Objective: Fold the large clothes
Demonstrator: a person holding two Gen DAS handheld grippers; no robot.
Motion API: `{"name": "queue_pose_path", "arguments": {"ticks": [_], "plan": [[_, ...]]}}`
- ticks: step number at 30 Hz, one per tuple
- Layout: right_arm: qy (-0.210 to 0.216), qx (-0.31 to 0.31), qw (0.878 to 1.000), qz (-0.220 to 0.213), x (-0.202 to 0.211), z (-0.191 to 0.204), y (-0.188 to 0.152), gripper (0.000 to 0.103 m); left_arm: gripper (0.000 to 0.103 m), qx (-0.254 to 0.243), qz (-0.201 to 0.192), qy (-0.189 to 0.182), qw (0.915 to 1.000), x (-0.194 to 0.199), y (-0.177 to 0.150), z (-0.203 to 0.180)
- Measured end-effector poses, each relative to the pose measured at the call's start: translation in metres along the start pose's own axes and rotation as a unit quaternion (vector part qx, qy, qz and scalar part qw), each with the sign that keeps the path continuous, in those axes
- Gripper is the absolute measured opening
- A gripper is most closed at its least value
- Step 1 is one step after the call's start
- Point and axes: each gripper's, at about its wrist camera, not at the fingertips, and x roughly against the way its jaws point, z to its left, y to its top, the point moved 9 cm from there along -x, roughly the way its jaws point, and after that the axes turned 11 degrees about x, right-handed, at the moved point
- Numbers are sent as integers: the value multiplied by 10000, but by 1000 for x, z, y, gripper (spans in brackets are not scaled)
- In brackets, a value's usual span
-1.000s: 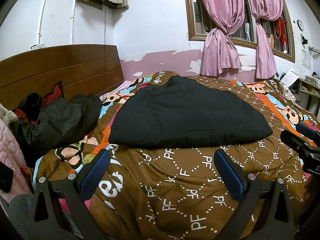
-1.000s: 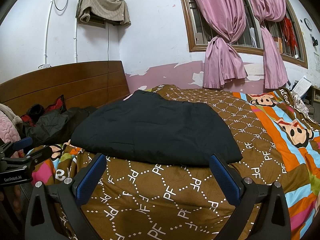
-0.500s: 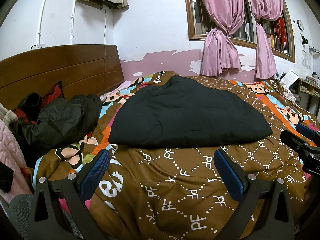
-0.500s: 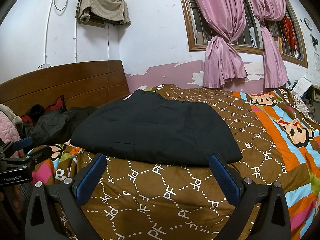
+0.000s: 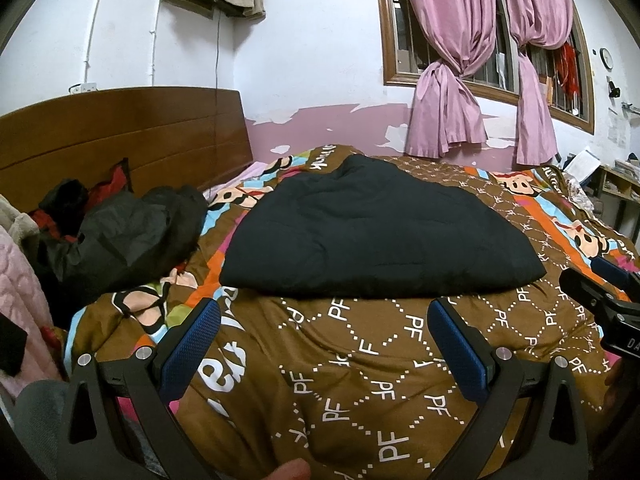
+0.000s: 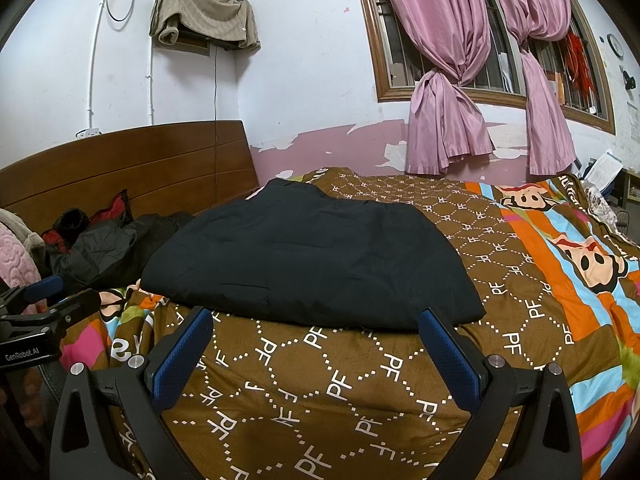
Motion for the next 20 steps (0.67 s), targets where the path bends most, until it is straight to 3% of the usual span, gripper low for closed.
{"name": "queue_pose_path", "arguments": {"ticks": [20], "plan": [[5,-22,10000,48,-1,3,-1,103,101,37,129,-37,9999,-7,-1,12]]}}
